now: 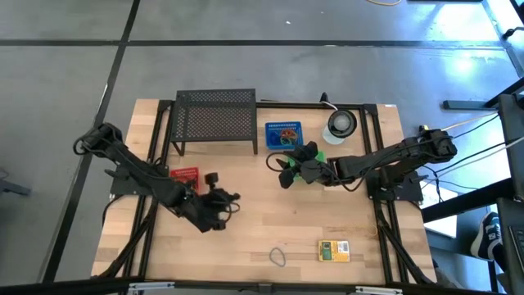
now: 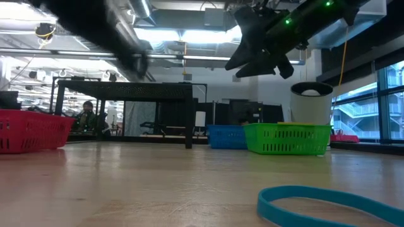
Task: Pick & Place Office Desk Supplies
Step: Put the black rubber band into the orange basket
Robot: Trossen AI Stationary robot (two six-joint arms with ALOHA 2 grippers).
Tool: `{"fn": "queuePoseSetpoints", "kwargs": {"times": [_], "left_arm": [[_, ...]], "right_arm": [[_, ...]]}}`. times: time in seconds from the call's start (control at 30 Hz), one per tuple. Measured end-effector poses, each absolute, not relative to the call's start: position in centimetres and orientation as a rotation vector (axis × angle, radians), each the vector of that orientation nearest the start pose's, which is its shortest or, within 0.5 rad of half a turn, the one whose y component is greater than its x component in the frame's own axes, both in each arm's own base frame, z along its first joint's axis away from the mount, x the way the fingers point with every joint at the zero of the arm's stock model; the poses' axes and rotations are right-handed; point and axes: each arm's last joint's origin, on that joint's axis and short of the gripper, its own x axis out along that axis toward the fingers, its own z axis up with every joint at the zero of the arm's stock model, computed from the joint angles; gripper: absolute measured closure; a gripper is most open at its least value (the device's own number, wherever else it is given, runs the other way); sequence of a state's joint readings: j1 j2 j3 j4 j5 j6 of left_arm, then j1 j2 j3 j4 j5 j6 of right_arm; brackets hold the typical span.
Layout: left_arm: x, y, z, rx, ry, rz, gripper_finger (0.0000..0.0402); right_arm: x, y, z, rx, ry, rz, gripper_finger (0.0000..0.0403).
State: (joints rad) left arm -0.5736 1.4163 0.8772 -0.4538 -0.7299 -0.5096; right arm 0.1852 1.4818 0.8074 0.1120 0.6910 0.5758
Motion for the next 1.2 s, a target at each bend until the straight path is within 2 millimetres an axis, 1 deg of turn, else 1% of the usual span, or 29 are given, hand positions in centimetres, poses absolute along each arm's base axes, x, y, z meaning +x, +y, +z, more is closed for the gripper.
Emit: {"fn": "queuePoseSetpoints", "kwargs": {"times": [0.17,0.33,0.47,0.77,0.83,1.07,1.2], "left_arm": [[21.3,-11.6,20.7,0.023,0.899,0.489,0.0391],[19.7,-10.7,20.3,-0.063,1.02,0.63,0.0392],[18.8,-10.2,20.2,-0.116,1.052,0.744,0.039],[17.3,-9.2,20.3,-0.189,1.045,0.961,0.0389],[17.1,-9.1,19.9,-0.218,1.05,0.987,0.0387],[15.6,-8.6,18.0,-0.298,1.178,1.067,0.037],[15.3,-8.5,17.3,-0.33,1.18,1.09,0.0357]], "right_arm": [[30.0,3.7,21.2,0.31,0.355,-0.619,0.0209],[30.0,3.7,21.2,0.303,0.357,-0.616,0.0209],[30.0,3.7,21.2,0.303,0.358,-0.615,0.0209],[30.0,3.7,21.2,0.303,0.358,-0.615,0.0209],[30.0,3.7,21.2,0.303,0.358,-0.615,0.0209],[30.0,3.7,21.2,0.303,0.358,-0.615,0.0209],[30.0,3.7,21.2,0.302,0.358,-0.616,0.0209]]}}
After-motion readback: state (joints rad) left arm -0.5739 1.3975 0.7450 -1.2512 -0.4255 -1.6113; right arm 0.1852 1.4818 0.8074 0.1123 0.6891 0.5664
